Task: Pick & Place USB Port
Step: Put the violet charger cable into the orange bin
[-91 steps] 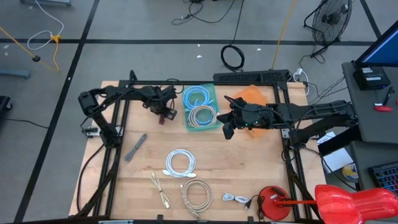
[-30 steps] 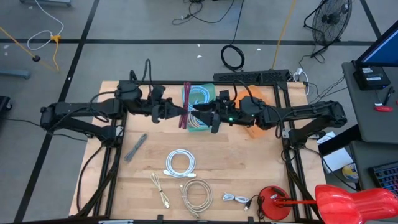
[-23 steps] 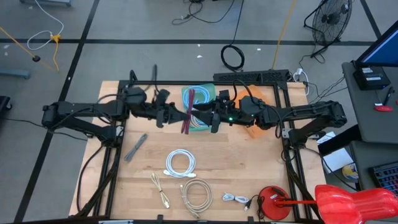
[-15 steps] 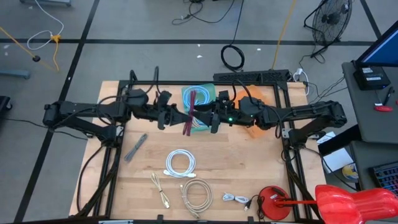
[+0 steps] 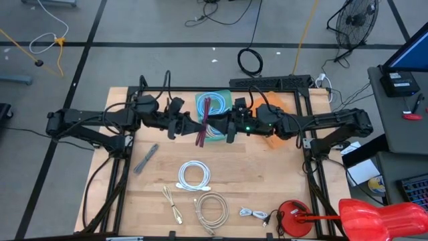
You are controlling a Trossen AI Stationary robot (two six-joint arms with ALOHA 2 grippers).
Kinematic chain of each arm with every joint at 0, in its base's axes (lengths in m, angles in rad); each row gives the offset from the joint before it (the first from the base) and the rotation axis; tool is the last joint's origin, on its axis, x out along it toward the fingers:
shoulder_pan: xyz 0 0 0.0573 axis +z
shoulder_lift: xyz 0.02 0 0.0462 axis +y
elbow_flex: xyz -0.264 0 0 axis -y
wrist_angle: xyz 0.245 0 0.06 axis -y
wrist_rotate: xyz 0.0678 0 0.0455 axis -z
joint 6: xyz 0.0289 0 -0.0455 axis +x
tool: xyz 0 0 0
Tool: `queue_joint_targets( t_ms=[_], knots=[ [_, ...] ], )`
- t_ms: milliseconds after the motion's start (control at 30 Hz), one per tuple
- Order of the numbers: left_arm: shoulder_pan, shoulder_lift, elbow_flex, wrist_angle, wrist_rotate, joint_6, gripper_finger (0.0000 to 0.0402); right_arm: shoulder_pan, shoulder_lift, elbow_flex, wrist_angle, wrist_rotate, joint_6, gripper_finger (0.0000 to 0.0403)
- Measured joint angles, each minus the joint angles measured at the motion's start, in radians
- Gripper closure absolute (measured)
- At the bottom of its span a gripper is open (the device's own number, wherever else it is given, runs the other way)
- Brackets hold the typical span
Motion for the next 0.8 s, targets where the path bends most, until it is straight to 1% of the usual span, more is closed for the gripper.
queue_joint_targets(
  t_ms=[167, 533, 800],
  knots=[
    [0.0, 0.0, 0.0, 0.002, 0.006, -0.001, 0.039, 0.0, -0.001, 0.0, 0.002, -0.002, -0.004, 0.0327],
    [0.0, 0.0, 0.0, 0.002, 0.008, 0.003, 0.039, 0.0, -0.001, 0.0, 0.004, -0.007, -0.005, 0.0396],
    [0.0, 0.0, 0.0, 0.002, 0.009, 0.023, 0.039, -0.003, -0.002, 0.0, 0.006, -0.026, 0.001, 0.04]
  ],
)
